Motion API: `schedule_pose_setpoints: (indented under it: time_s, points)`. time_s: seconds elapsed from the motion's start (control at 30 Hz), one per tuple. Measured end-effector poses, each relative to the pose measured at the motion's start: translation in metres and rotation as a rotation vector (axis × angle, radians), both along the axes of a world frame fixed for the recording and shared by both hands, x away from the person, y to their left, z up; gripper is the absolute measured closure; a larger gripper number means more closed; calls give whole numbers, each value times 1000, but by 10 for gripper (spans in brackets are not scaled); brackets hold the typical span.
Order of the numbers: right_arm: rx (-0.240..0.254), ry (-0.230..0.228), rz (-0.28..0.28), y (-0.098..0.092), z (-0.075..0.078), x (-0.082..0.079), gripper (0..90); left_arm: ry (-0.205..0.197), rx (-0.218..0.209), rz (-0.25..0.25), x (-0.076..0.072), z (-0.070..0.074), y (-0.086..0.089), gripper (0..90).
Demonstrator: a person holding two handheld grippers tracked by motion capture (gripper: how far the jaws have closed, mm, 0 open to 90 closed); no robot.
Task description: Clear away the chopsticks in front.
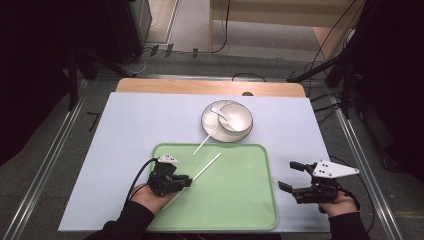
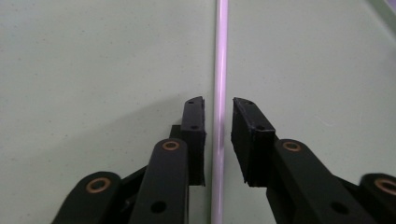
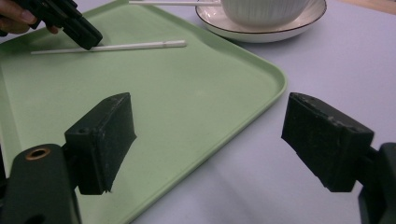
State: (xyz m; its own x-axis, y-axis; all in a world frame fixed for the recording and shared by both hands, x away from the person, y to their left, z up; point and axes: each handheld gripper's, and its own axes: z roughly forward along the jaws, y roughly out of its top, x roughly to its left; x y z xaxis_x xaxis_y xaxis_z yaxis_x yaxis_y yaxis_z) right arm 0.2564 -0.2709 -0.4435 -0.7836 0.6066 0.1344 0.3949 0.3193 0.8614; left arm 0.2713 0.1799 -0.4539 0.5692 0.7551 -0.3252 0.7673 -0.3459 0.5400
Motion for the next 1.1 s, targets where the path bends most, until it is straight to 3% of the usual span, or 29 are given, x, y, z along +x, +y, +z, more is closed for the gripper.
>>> schedule_pose_setpoints:
  time_s: [0.2,0.3,0.53,0.6,0.73,0.93,1.1]
  points:
    - [-1,-1,2,0,0,0,176,3,-16,-19,-2,10,3,616]
    - [-2,-2,0,0,0,0,176,-28,-7,-52,-6,23,3,504]
    - [-5,1,4,0,0,0,176,-59,-48,-51,-6,44,10,413]
    - [-4,3,2,0,-1,0,176,-52,-68,-44,-2,49,11,384]
    - [-5,3,2,0,-1,0,176,-54,-58,-43,8,60,13,344]
    - [-3,4,2,1,-1,0,176,-89,-86,-27,29,78,12,324]
    - [-3,1,2,0,-1,0,176,-104,-63,-33,51,84,4,313]
